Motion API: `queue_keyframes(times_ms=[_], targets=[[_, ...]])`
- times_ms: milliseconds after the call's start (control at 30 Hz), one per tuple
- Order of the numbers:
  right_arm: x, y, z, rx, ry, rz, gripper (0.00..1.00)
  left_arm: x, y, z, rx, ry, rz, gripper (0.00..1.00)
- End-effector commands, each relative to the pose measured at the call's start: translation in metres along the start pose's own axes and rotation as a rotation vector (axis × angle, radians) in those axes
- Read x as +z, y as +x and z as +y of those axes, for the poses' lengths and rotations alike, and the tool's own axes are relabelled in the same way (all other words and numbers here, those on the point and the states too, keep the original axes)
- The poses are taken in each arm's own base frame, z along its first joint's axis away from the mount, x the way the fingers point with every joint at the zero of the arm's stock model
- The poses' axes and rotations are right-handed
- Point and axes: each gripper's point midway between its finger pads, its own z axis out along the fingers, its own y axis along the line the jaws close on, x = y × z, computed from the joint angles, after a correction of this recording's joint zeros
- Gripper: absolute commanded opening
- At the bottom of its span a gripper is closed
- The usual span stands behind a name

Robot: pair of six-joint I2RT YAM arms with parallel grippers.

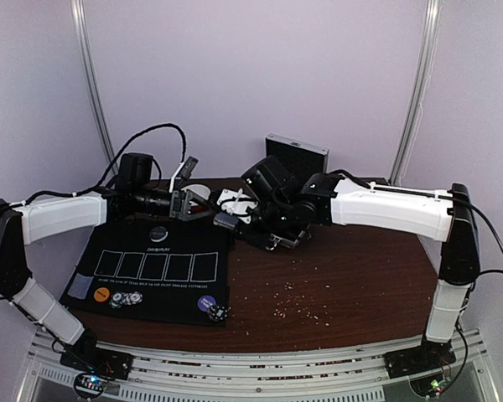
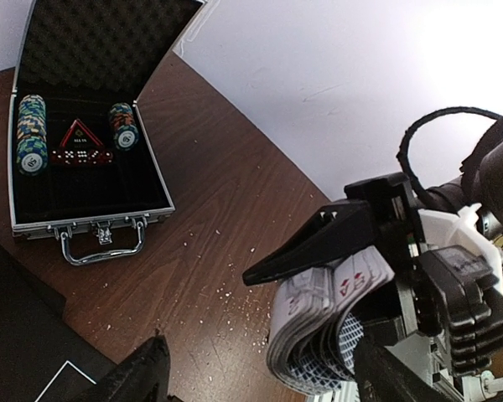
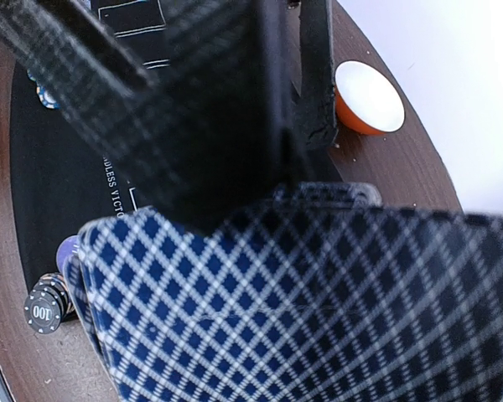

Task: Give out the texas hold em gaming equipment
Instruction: Pick up the poker card from the face-down deck piles.

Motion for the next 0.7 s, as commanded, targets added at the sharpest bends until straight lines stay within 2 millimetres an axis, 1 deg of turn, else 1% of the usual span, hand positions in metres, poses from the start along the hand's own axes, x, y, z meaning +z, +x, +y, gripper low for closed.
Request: queue_keyframes(times_ms=[0, 100, 233, 300, 333, 433, 567, 600, 667], targets=[[-0.001, -0.012, 0.005, 0.001, -0.016, -0.023, 0.41, 0.006, -0.014, -0.003, 0.055, -0.007, -0.017, 0.79], [0.000, -0.015, 0.008, 0.000, -0.025, -0.033, 0.41, 0.010, -0.012, -0.003, 0.053, 0.010, -0.012, 0.81], [0.002, -0.019, 0.009, 0.000, -0.033, -0.044, 0.41, 0.016, -0.009, -0.007, 0.048, 0.035, -0.009, 0.81], [0.002, -0.021, 0.009, 0.001, -0.035, -0.046, 0.41, 0.019, -0.007, -0.003, 0.051, 0.013, -0.003, 0.80], [0.003, -0.021, 0.009, 0.001, -0.035, -0.047, 0.41, 0.020, -0.006, 0.000, 0.056, -0.007, 0.003, 0.79], [0.003, -0.021, 0.009, 0.000, -0.035, -0.045, 0.41, 0.020, -0.002, 0.010, 0.066, -0.085, 0.036, 0.69], [0.001, -0.017, 0.008, -0.007, -0.024, -0.036, 0.41, 0.013, -0.004, 0.012, 0.098, -0.143, 0.033, 0.55], [0.001, -0.016, 0.008, -0.008, -0.022, -0.032, 0.41, 0.011, -0.005, 0.013, 0.102, -0.155, 0.028, 0.53], [0.001, -0.013, 0.007, -0.011, -0.016, -0.027, 0.41, 0.008, -0.006, 0.013, 0.103, -0.171, 0.025, 0.52]])
